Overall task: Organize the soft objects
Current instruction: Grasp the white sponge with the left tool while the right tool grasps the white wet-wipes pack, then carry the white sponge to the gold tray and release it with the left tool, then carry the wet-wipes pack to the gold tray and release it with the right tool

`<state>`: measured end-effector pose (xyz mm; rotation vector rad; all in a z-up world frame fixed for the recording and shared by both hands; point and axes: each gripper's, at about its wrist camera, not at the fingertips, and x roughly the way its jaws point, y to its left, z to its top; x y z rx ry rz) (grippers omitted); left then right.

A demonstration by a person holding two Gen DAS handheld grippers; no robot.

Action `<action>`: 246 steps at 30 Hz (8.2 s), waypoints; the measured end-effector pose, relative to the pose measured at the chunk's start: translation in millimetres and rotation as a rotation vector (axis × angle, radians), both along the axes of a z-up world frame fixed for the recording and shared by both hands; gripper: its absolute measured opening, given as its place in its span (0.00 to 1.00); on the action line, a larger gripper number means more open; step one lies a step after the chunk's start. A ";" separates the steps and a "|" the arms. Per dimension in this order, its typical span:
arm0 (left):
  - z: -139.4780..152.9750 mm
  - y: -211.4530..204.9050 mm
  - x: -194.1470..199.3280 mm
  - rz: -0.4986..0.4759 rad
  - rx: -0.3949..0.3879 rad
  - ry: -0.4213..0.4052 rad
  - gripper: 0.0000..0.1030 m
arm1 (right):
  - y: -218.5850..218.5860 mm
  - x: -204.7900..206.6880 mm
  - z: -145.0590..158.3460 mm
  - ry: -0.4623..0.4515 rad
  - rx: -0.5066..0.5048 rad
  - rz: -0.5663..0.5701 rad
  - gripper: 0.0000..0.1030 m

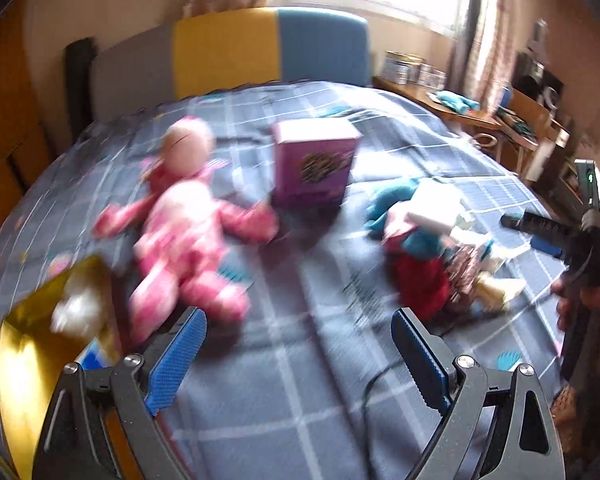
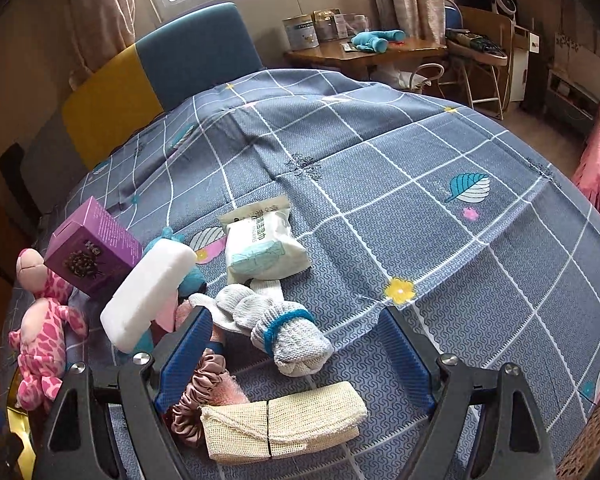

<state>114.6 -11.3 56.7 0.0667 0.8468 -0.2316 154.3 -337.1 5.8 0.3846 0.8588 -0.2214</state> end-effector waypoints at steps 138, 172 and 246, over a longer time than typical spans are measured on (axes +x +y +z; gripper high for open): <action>-41.1 277.8 -102.5 0.635 -0.283 0.080 0.56 | 224.3 -22.1 -85.2 0.000 -0.230 0.712 0.61; -56.5 291.0 -55.3 0.694 -0.132 0.065 0.75 | 224.1 -26.7 -83.8 -0.022 -0.236 0.692 0.61; -41.7 302.4 -169.0 0.797 -0.043 -0.087 0.79 | 472.4 -97.8 -39.3 -0.024 -0.321 1.232 0.62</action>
